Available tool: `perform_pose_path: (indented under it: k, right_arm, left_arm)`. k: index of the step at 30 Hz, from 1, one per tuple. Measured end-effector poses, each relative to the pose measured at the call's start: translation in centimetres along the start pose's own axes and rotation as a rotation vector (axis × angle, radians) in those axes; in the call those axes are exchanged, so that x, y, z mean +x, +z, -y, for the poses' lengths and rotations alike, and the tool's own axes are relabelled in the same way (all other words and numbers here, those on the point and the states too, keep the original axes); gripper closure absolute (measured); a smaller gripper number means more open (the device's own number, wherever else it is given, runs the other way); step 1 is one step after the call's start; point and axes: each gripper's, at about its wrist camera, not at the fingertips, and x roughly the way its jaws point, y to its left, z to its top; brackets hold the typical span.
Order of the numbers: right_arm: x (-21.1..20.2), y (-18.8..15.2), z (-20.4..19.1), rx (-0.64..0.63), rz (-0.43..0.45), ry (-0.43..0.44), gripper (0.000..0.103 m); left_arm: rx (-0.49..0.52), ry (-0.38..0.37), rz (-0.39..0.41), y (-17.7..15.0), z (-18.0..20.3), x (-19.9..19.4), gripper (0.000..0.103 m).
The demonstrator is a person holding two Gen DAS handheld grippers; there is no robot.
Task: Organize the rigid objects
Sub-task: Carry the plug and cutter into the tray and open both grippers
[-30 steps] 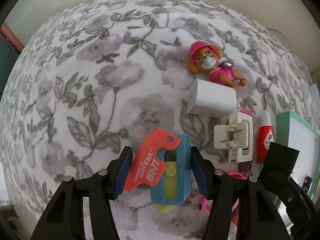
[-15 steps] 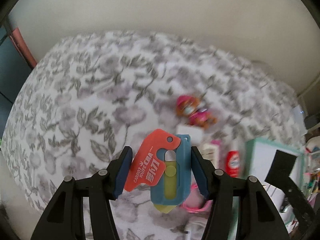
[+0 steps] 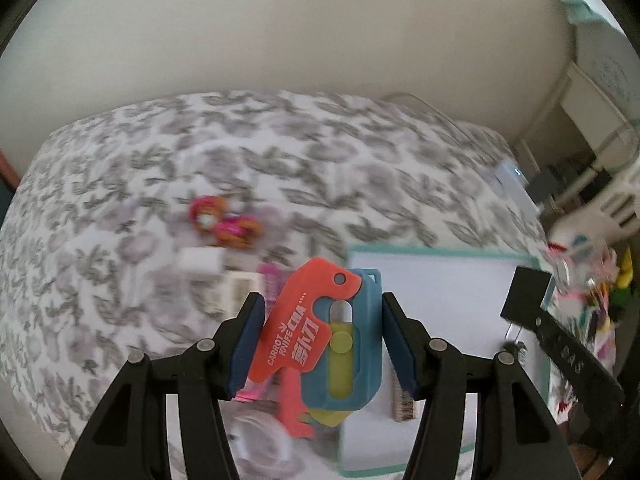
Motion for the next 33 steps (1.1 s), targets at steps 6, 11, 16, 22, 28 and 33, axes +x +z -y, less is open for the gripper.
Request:
perform_pose_path:
  k: [6,11,16,22,28,33]
  right_arm:
    - [-0.4,0.3,4.2,0.069,0.005,-0.06,0.072]
    - [0.3,0.2,5.0,0.048,-0.011,-0.085,0.072]
    - [1.9,-0.4,4.8,0.028,-0.056,-0.092,0.072]
    - [3.9,-1.4,4.2,-0.013,-0.112,-0.112,0.072]
    - [4.4,-1.6,4.2,-0.017,-0.126,-0.125,0.072]
    - [4.0,-1.4,4.1,-0.023,-0.111,-0.125,0.071]
  left_arm:
    - [0.03,-0.06,-0.033,-1.4,5.3,1.9,0.043]
    - [0.074,-0.079,-0.088,-2.3,8.0,4.4,0.043]
    - [0.075,-0.058,-0.124,-2.8,7.9,6.0,0.043]
    - [0.076,-0.056,-0.152,-3.3,7.8,7.1,0.043]
    - [0.098,-0.056,-0.167,-3.4,8.4,7.5,0.043]
    - [0.114,-0.052,-0.144,-3.2,8.5,6.8,0.041]
